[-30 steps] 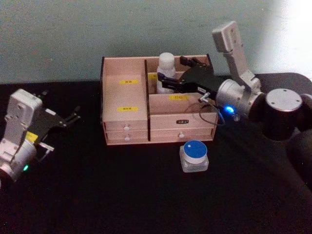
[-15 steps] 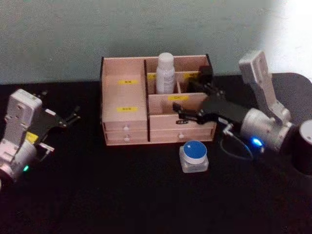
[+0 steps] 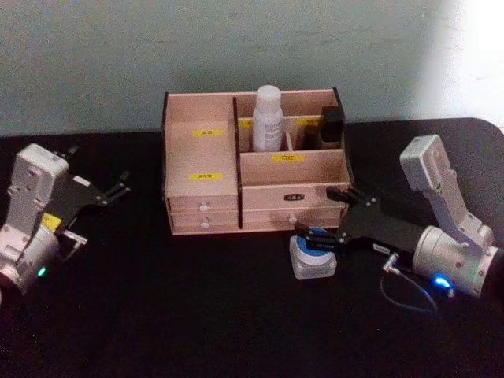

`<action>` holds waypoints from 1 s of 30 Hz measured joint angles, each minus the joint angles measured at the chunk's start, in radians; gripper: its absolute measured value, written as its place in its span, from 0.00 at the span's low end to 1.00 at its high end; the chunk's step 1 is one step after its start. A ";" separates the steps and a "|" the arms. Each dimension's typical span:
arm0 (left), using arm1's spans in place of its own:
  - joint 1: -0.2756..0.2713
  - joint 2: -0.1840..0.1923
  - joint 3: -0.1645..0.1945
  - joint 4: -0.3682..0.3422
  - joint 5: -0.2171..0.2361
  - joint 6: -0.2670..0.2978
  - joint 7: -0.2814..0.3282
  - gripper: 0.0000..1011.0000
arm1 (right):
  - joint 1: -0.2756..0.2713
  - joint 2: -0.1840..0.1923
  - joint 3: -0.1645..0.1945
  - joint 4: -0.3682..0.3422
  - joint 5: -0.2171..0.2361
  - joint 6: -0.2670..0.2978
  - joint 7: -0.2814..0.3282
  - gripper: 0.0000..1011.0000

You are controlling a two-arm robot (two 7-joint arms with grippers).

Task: Pick up the facial cleanser and watermelon frost from the table and place them into the tiered storage box.

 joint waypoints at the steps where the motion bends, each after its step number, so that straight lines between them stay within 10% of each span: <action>1: 0.000 0.000 0.000 0.000 0.000 0.000 0.000 0.99 | 0.000 0.000 0.000 0.000 0.000 0.000 0.000 0.99; 30: 0.000 0.000 0.000 0.000 0.000 0.000 0.000 0.99 | -0.066 0.035 -0.010 0.000 0.006 0.054 -0.027 0.99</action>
